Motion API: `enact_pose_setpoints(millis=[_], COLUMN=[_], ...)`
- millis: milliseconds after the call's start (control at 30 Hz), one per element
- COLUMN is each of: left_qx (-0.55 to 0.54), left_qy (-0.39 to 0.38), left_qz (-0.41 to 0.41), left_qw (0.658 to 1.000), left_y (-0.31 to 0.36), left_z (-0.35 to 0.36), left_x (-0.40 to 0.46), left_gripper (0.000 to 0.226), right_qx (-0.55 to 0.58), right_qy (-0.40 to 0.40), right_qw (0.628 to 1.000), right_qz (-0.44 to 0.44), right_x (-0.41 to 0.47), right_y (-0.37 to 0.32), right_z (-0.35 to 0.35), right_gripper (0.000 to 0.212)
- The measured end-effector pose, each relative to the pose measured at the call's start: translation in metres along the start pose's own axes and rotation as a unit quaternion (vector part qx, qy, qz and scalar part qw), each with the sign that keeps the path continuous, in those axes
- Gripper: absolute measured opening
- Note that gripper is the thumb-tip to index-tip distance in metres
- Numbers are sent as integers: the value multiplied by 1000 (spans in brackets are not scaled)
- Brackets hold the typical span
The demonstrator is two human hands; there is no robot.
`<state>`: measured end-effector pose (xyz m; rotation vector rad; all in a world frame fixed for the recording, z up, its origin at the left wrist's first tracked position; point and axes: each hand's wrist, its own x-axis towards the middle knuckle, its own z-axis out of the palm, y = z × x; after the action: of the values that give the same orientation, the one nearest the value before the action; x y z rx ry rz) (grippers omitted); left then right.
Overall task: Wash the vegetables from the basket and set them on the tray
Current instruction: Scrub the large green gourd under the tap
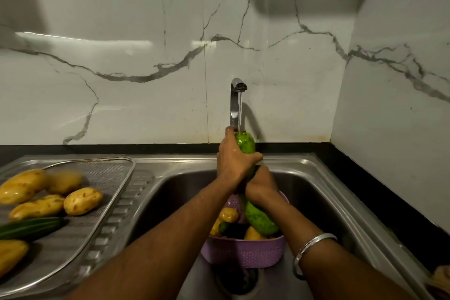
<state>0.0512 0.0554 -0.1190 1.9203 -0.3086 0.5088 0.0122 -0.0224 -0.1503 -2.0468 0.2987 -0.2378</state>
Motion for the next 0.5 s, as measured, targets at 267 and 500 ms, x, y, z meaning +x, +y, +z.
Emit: enact_pose_setpoints(millis=[267, 500], left_qx=[2, -442], left_qy=[-33, -288], left_qz=[18, -154], left_qw=[999, 836], left_y=[21, 18], left_z=[-18, -36], left_x=[13, 13], left_gripper=[58, 48], right_qx=[128, 212], right_qy=[-177, -272], right_qw=[975, 939], right_qz=[-31, -3], right_x=[-9, -10], right_y=[-4, -1], right_z=[-15, -18], right_gripper=[44, 62])
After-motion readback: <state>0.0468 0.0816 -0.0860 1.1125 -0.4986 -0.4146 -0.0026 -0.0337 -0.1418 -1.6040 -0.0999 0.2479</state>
